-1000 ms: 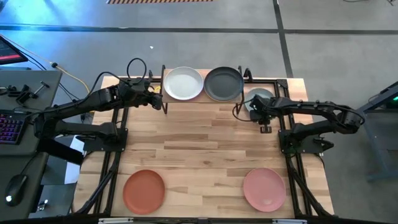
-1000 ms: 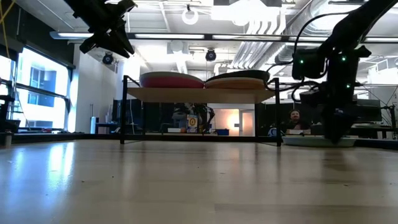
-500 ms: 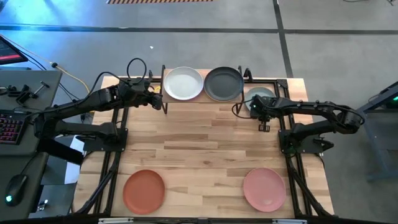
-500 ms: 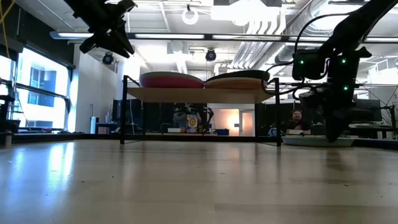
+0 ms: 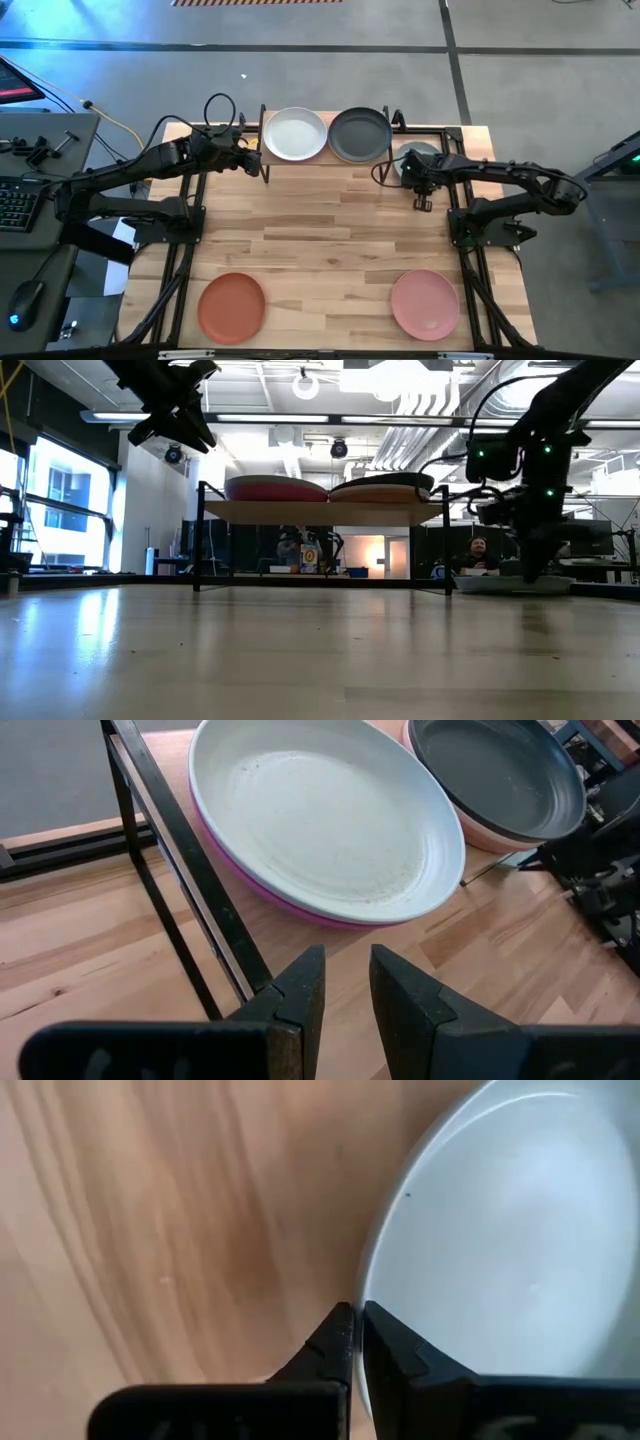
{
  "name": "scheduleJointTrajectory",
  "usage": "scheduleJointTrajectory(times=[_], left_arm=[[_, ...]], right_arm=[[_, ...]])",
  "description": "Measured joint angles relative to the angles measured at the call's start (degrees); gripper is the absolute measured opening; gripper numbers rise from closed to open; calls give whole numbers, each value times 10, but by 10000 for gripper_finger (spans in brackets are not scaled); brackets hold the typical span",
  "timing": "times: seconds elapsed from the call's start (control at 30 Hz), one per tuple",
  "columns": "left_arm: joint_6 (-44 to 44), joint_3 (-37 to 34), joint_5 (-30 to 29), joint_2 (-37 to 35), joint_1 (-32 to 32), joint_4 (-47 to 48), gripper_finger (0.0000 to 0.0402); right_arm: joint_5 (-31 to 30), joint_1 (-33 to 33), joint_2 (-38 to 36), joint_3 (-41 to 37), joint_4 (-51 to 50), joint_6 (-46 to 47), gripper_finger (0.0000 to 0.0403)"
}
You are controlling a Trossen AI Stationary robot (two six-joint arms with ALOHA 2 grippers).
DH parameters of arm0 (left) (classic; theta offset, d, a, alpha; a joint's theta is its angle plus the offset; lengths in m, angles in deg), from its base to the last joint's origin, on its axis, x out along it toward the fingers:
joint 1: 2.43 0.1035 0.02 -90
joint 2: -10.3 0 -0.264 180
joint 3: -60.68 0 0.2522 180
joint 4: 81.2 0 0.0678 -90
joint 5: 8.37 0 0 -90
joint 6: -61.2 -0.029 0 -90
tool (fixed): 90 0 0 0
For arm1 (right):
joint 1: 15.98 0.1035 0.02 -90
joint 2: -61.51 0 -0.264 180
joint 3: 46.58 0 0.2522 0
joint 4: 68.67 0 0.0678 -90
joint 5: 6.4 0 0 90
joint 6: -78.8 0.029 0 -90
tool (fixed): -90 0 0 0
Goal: Place and stack plates onto a shelf
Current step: Stack the light blue plate on top of the black plate on the shelf
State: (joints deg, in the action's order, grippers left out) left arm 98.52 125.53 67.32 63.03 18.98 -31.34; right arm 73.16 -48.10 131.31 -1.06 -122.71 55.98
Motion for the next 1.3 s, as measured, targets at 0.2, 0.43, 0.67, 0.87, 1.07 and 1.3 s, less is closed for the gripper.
scheduleJointTrajectory(times=[0.2, 0.43, 0.67, 0.87, 1.07, 1.3], left_arm=[[0, 0, 0, 0, 0, 0, 72], [0, 0, 0, 0, 0, 0, 72], [0, 0, 0, 0, 0, 0, 72], [-10, 0, 0, 0, 0, 0, 72], [-19, 0, 2, 0, 0, 0, 72], [-20, 0, 10, 0, 0, 0, 72]], right_arm=[[0, -1, 0, 39, -15, 19, 0], [0, -1, 0, 58, -43, 47, 0], [-1, -1, 0, 91, -62, 91, 0], [-13, -1, 0, 130, -105, 126, 0], [-14, -1, 0, 161, -140, 165, 0], [-14, -1, 0, 200, -175, 193, 0]])
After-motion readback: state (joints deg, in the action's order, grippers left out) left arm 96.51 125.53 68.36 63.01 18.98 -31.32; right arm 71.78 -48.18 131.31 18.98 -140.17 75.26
